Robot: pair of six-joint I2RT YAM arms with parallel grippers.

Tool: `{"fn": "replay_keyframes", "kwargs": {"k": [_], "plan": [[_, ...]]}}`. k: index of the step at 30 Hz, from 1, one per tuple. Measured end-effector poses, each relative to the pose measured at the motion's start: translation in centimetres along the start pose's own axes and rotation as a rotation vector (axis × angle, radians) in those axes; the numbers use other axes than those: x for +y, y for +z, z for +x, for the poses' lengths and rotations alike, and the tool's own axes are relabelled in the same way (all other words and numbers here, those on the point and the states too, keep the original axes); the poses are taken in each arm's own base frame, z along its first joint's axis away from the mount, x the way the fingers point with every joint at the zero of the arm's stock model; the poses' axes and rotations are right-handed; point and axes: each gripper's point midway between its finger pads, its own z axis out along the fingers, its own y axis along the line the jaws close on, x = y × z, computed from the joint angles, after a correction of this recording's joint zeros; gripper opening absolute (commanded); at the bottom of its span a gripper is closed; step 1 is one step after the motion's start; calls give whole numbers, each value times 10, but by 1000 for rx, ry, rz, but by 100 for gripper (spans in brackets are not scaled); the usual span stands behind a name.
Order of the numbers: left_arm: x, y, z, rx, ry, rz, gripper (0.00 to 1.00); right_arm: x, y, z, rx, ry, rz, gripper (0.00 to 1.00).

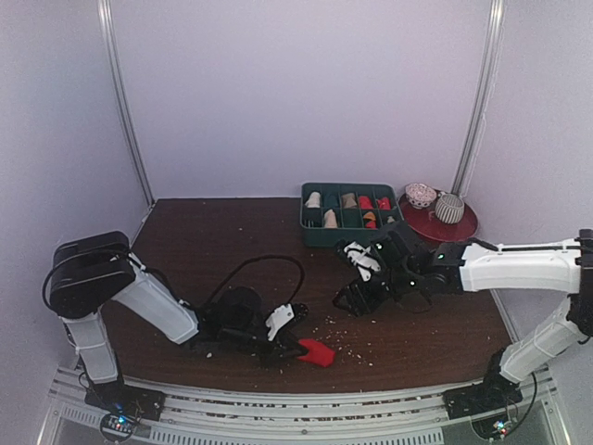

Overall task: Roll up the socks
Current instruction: Pick up the pair of socks from the center of the board.

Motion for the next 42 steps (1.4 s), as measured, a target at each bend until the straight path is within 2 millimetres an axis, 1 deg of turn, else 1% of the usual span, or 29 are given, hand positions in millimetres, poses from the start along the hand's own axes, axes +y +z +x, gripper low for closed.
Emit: {"fn": "replay_keyframes", "kwargs": {"k": [1, 4, 6, 7, 12, 15, 21, 25, 28, 30, 33, 40, 42], "plan": [[0, 0, 0, 0, 0, 0, 0, 7, 11, 12, 48, 8, -59, 70], [0, 0, 0, 1, 2, 1, 0, 27, 34, 48, 165, 37, -209, 72], [0, 0, 0, 2, 2, 1, 0, 35, 41, 63, 214, 54, -273, 72], [0, 0, 0, 3, 2, 2, 0, 39, 44, 68, 230, 60, -301, 72], [0, 2, -1, 3, 2, 7, 0, 55, 55, 73, 247, 78, -395, 73], [0, 3, -1, 3, 2, 11, 0, 63, 61, 78, 258, 80, -421, 73], [0, 3, -1, 3, 8, 12, 0, 67, 66, 98, 291, 84, -426, 71], [0, 3, -1, 2, 8, 16, 0, 70, 68, 99, 283, 67, -427, 69], [0, 4, -1, 1, 7, 18, 0, 78, 71, 99, 272, 44, -438, 65], [0, 4, -1, 0, 8, 20, 0, 86, 73, 100, 266, 30, -454, 61], [0, 4, -1, 0, 13, 22, 0, 93, 76, 100, 261, 37, -464, 48], [0, 4, -1, 1, 18, 26, 0, 89, 80, 103, 265, 59, -437, 12], [1, 4, -1, 1, 18, 25, 0, 88, 81, 104, 268, 66, -435, 5]]}}
